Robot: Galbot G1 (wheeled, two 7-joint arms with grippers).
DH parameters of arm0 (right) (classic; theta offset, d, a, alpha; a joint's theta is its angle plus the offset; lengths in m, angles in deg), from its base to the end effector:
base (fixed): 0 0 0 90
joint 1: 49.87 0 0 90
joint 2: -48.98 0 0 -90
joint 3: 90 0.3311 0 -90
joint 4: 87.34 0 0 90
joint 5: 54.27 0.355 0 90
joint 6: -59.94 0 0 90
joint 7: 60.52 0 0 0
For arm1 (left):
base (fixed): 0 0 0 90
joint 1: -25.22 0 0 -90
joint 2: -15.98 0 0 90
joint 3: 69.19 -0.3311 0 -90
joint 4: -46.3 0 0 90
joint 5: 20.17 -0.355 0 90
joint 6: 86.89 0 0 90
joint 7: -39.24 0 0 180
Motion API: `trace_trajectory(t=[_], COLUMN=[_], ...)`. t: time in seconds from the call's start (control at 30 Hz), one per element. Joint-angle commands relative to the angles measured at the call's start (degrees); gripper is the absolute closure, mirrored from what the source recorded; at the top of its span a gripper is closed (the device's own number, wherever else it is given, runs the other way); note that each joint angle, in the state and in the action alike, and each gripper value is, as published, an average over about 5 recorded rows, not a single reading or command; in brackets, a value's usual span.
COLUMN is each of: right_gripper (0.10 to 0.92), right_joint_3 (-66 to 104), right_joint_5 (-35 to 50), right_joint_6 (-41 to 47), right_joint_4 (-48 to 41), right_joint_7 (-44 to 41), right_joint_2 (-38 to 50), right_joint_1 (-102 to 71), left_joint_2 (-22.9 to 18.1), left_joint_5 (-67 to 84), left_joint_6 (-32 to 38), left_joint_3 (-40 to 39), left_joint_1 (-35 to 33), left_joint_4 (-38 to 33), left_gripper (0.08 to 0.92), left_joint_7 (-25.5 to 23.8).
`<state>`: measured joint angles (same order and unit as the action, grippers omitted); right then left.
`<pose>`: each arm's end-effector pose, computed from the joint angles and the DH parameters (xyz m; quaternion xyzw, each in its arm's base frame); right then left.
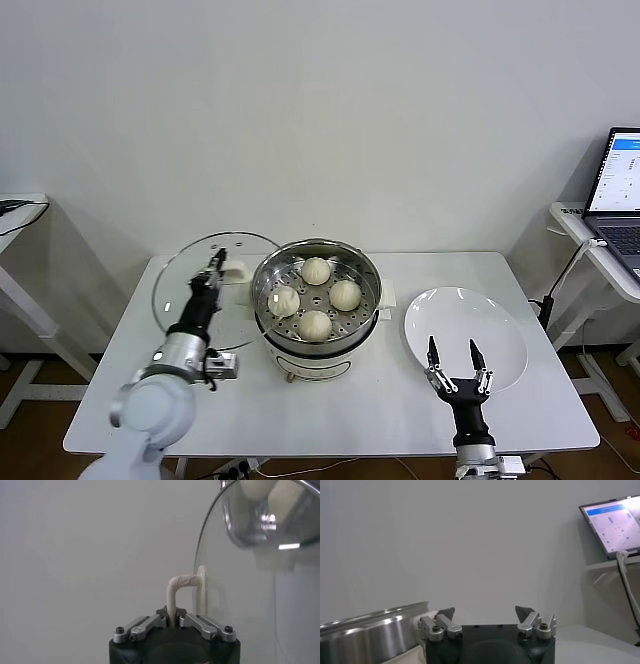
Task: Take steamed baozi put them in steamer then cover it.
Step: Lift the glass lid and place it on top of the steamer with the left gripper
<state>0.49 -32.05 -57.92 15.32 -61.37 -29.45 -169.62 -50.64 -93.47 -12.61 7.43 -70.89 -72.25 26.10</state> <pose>0.1779 -0.0537 -0.3868 0.0123 0.9914 0.0932 0.0911 0.2828 -0.0022 -0.2081 0.0209 0.7026 0.7089 0.0589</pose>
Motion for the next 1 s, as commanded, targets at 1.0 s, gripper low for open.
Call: trace_trajectory(t=[1.0], right_gripper=[0.203], right_joint_3=[1.1], right_joint_5=[-2.9], right_joint_6=[-0.8], right_joint_4=[-0.3], right_joint_7=[0.3], right_joint_2=[-2.2], right_joint_1=[-1.6], left_joint_2=[-10.6], left_joint_5=[-3.5], left_joint_6=[-8.4], left_joint_3=[-22.8], left_joint_1=[17.2], left_joint_4=[14.6], left_gripper=[0.810], left_joint_7=[-0.5])
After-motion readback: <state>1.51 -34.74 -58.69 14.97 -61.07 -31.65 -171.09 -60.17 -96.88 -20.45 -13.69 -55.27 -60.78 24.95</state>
